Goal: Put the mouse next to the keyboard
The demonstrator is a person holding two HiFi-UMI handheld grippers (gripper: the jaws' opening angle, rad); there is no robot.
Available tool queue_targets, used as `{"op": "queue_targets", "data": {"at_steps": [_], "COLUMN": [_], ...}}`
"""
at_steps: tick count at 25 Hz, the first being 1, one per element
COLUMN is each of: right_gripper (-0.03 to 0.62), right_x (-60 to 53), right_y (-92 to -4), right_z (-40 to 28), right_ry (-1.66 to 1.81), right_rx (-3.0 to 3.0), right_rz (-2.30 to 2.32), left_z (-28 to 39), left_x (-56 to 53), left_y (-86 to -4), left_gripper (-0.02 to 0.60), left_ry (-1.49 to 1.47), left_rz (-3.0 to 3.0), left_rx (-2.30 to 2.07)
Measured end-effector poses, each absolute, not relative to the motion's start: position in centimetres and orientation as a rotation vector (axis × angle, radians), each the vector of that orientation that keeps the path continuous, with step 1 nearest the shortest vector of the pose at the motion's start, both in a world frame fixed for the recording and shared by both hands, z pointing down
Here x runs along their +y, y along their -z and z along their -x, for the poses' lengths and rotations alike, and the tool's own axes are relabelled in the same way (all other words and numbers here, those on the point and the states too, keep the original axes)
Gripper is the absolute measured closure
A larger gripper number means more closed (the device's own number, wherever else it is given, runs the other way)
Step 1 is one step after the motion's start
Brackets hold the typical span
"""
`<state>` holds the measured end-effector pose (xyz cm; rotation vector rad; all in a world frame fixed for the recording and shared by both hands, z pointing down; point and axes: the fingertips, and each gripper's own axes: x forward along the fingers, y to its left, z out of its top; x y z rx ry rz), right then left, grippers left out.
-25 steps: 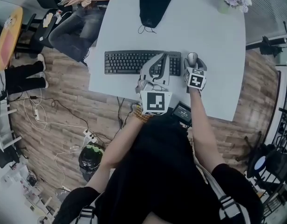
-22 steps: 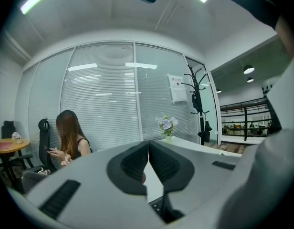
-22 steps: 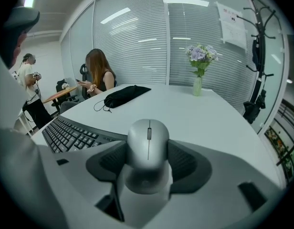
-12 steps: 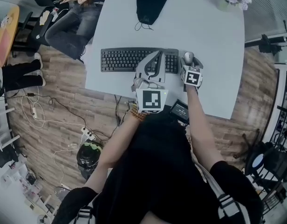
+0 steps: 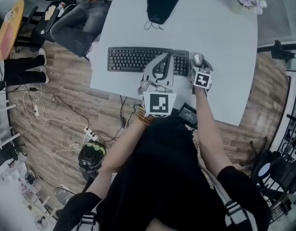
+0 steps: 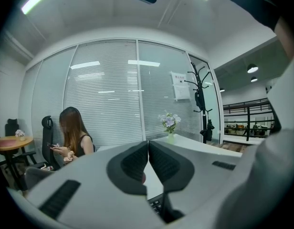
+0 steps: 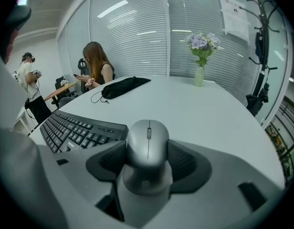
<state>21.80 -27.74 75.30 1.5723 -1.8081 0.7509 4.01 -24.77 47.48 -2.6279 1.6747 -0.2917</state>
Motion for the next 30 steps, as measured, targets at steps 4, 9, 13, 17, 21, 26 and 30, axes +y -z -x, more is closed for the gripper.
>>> {"op": "queue_targets", "data": {"at_steps": [4,9,13,17,21,26,30], "right_gripper": [0.319,0.319,0.321,0.321,0.319,0.311,0.306], "right_x": [-28.0,-28.1,-28.0,-27.9,-27.8,-27.9,-27.9], "right_y": [-75.6,-75.8,-76.6,-76.6,-76.6,-76.5,-76.8], "right_z": [-22.2,-21.9,-22.1,-21.8,-21.7,-21.7,-21.6], "right_ry": [-0.772,-0.787,-0.824,-0.815,-0.807,-0.832,-0.805], "right_rx": [-1.807,-1.804,-1.779,-1.768,-1.767,-1.756,-1.721], "right_rz": [-1.589,-1.579,-1.581,-1.578,-1.575,-1.567,-1.541], "left_z": [-4.0,-4.1,-3.9,-3.4,-3.3,-3.4,-3.2], "left_x": [-24.7,-24.6,-24.5,-24.6,-24.8,-24.6,-24.7], "left_y": [-47.5,-47.8,-48.4,-48.8,-48.5,-48.6,-48.2], "left_gripper": [0.569,0.569,0.569,0.569,0.569,0.569,0.569], "left_ry": [0.295,0.302,0.319,0.342,0.325,0.325,0.306], "left_rz": [2.624,2.625,2.631,2.634,2.616,2.625,2.624], "left_rx": [1.681,1.685,1.7,1.716,1.713,1.71,1.705]}}
